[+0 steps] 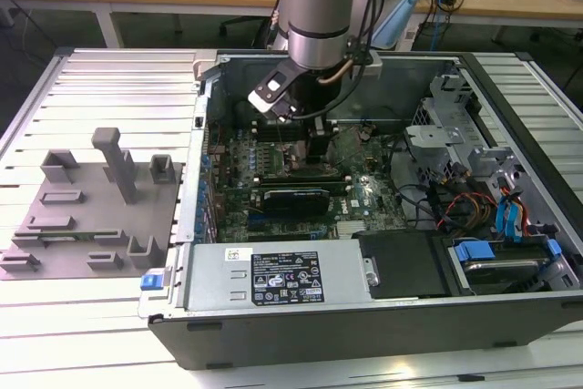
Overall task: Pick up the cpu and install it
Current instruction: 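Place the cpu into insertion slot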
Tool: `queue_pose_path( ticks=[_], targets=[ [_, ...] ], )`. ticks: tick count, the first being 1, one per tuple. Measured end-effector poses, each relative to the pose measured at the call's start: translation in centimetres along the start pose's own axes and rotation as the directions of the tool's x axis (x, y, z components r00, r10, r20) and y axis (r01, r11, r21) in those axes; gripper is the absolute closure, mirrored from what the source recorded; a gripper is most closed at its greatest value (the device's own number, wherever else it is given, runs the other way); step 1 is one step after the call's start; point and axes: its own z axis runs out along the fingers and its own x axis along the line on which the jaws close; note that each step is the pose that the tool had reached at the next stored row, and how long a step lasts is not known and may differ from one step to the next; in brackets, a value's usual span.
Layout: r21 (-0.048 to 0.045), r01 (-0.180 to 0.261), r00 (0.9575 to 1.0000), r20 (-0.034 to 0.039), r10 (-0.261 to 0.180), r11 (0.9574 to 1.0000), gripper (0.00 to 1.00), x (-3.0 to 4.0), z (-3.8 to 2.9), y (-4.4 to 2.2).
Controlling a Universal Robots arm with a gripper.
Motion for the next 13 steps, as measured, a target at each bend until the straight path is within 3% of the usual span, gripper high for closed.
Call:
queue_pose_path(
  ticks=[13],
  targets=[
    [0.0013, -0.037, 0.9993, 0.0014, 0.037, 0.9993, 0.45, 0.53, 1.46, -0.31]
  ],
)
